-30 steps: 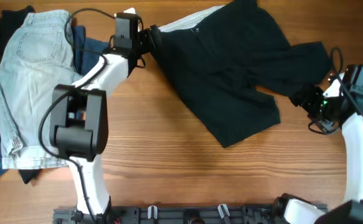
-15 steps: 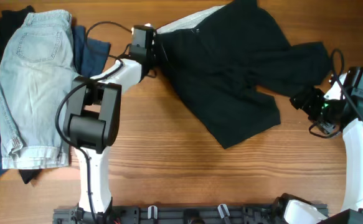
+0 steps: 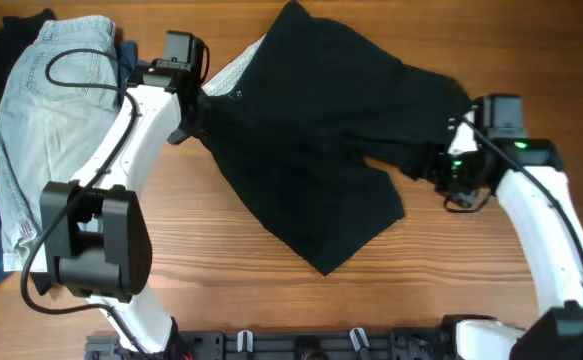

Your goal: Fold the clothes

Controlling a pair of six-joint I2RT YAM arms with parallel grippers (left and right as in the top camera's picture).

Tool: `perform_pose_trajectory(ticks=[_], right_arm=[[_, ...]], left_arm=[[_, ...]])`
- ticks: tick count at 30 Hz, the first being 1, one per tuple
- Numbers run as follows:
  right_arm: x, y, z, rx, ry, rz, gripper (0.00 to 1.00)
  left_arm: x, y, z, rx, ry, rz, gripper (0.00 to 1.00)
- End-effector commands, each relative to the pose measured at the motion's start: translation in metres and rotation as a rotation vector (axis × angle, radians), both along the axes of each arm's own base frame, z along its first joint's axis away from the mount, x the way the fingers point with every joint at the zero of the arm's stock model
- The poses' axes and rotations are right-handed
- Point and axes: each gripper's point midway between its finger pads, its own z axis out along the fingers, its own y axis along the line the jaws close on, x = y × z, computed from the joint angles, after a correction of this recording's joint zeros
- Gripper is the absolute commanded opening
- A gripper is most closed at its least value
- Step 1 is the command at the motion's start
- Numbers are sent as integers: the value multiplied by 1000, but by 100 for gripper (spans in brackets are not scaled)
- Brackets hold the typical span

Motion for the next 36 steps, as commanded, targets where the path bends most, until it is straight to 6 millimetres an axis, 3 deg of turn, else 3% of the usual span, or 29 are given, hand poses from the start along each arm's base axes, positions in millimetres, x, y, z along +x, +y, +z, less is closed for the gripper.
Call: perform_pose_trajectory(ticks=[1,4,8,9,11,13,14,16,17,20,27,32,35,36], right_arm=[[-18,25,-33,38,143,-67,80],[-44,38,-68,33,237,-84,79],[-65,45,-96,47,273,-118,68],[-68,47,-101,52,269,-113,63],[-69,50,-109,66,257,-125,55],[-65,50,-112,73,225,-126,47],[-61,50,-112,69,206,-127,38],[-55,42,-114,25,184,-157,9],[-54,37,-115,5,179,-166,4],[-52,17,-117,-16,185,-222,4],[-35,-71,-110,59,105,-415,4],[-19,-139,-92,-2,-26,-485,4],[-1,-150,-73,-8,-109,-431,4],[3,-151,-68,-14,-114,-408,16]], left_arm=[[1,-4,0,-17,-12,34,4],[-1,-6,-1,-30,-4,42,4],[-1,-6,-1,-32,-3,41,4],[0,-6,-1,-34,-7,41,13],[2,-7,0,-35,-15,40,43],[2,-7,0,-34,-14,41,62],[2,-7,0,-34,-14,40,69],[2,-6,0,-34,-15,40,79],[3,-7,0,-34,-19,40,82],[5,-4,1,-36,-28,45,86],[8,7,1,-34,-38,70,87],[14,6,3,-37,-61,70,86],[15,6,4,-39,-68,69,86],[15,6,4,-39,-67,69,86]])
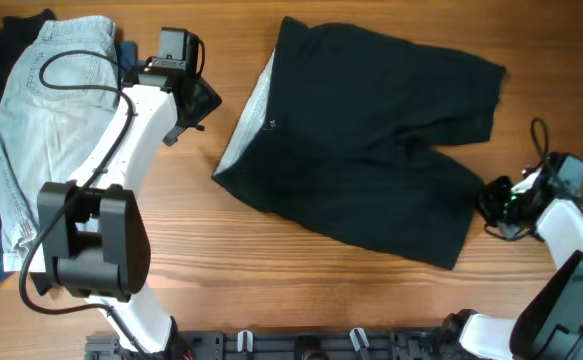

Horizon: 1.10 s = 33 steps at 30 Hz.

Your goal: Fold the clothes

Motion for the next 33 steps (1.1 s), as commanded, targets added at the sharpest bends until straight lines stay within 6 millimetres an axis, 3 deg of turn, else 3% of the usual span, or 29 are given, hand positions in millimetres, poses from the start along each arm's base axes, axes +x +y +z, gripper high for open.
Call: perform_pose_trajectory(ticks=[1,2,4,7,9,11,13,16,18,21,22,25,27,31,32,33], right_arm=[[19,-5,23,-45,-58,122,34],[20,-6,32,-46,-45,151,63],[21,-5,54,-26,-27,165,75],[34,-2,95,-29,-87,233,84],[50,7,112,-60,-135,295,88],[58,20,114,-69,-152,341,88],[64,40,115,-74,-159,397,89],[66,53,114,-73,-156,437,90],[63,54,113,-66,-147,439,90],[58,56,111,-55,-126,441,90],[55,57,110,-48,-114,441,90],[53,57,109,-46,-102,440,90],[53,57,109,-48,-101,439,90],[54,56,109,-49,-103,439,90],[54,56,109,-50,-104,439,90],[54,56,109,-50,-104,439,90]], left_arm=[[0,1,-1,0,0,2,83],[0,1,-1,6,5,-16,79],[-1,1,-1,24,15,-75,70],[2,-1,0,33,7,-126,66],[25,-19,9,-6,-91,-264,61],[56,-46,28,-40,-250,-433,56],[87,-74,51,-9,-429,-569,65],[108,-107,55,-25,-549,-664,69],[116,-140,43,-109,-609,-745,71],[125,-163,15,-147,-620,-755,76],[130,-172,-5,-163,-609,-755,82],[141,-189,-39,-196,-580,-763,99],[146,-202,-52,-215,-575,-786,100],[149,-216,-56,-197,-589,-796,97],[148,-217,-61,-188,-584,-793,95],[146,-220,-69,-190,-569,-798,84]])
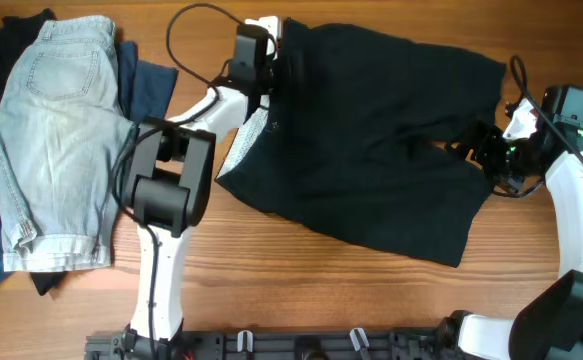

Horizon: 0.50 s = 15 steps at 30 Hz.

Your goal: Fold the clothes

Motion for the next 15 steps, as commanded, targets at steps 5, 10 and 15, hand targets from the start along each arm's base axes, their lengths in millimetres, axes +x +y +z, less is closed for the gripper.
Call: perform_pose_trajectory(ticks=[5,10,15], right_arm=[[5,-1,10,-16,-41,19,90],[6,-1,10,-16,-43,19,91],[6,-1,10,-16,-46,17,90]], left_arm=[[-4,-5,-35,64,41,37,22],[11,43,-40,34,95,219,4],[21,87,-30,-21,128,307,4]])
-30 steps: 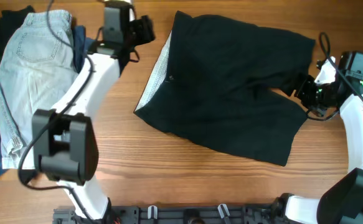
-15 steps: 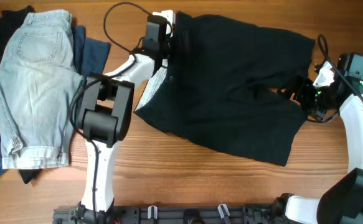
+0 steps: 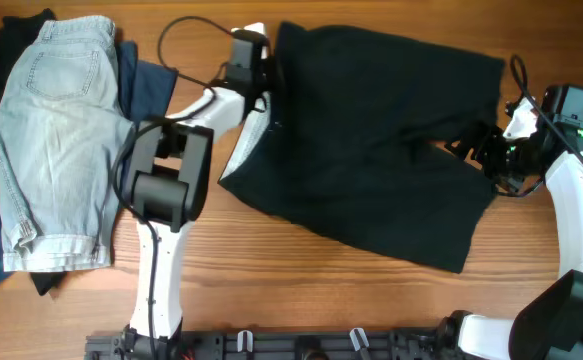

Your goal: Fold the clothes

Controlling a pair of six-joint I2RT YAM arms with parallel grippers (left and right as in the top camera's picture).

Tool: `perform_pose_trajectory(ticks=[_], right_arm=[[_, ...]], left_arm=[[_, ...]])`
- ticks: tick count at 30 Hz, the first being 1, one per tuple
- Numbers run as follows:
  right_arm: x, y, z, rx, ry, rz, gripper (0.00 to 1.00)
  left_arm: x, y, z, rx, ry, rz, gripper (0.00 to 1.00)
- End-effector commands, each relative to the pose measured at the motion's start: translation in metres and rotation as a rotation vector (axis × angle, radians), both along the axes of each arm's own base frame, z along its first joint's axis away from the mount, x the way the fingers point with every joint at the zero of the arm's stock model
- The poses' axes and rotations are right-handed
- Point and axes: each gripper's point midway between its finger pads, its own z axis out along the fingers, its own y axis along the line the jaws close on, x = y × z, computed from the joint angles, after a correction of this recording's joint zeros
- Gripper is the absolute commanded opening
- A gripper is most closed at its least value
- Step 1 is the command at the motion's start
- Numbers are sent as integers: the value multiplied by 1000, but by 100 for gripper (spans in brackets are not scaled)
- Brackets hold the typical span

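Note:
Black shorts [image 3: 371, 140] lie spread flat across the middle of the table, with a strip of white lining [image 3: 243, 135] showing along their left edge. My left gripper [image 3: 269, 72] is at the waistband's upper left corner, pinching the cloth there. My right gripper [image 3: 474, 145] sits at the right side of the shorts, over the edge between the two leg hems. Its fingers are dark against the black cloth, so their state does not show.
A pile of clothes fills the table's left end: light denim shorts [image 3: 56, 130] on top, a dark blue garment [image 3: 146, 85] beside them, and black cloth [image 3: 1, 40] at the far corner. A black rail [image 3: 301, 345] runs along the front edge.
My left gripper has shifted slightly left and the waistband corner has come with it. The right gripper and the rest of the shorts look unchanged.
At first both grippers held the black shorts, bunched and lifted between them. Then the shorts lay spread flat with both grippers off them, left near the pile and right at the table's right edge. Both grippers then returned to the shorts' edges, where they are now.

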Motion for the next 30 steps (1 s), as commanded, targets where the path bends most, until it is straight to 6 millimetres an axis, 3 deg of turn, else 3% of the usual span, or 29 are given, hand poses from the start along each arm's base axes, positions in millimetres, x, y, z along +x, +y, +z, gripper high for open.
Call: perform_pose_trajectory(ticks=[1,6,10,11,12,13,16,18,22,26,30], right_arm=[[4,0,9,-12,-36,17,91],[5,-1,10,-13,-39,18,91],[9,-2,11,-21,-57,21,91],[9,-2,11,-22,-59,21,91],[9,-3,11,-29,-56,18,91],[8,-7,9,-52,-46,7,91],[9,-10,11,-68,-47,5,91],[11,-11,18,-73,-60,11,91],[10,-10,26,-92,-60,55,91],[12,12,33,-102,-85,130,89],[5,21,58,-186,-95,127,90]], left_arm=[[13,50,6,-10,19,124,4],[21,113,24,23,13,247,4],[12,139,24,36,71,287,4],[10,142,28,40,76,289,34],[9,143,31,46,79,288,90],[7,143,38,69,71,265,99],[-3,150,65,125,69,265,100],[-25,167,106,189,86,326,100],[-94,177,167,219,198,355,100],[-179,183,216,161,323,453,100],[-233,183,242,163,374,495,100]])
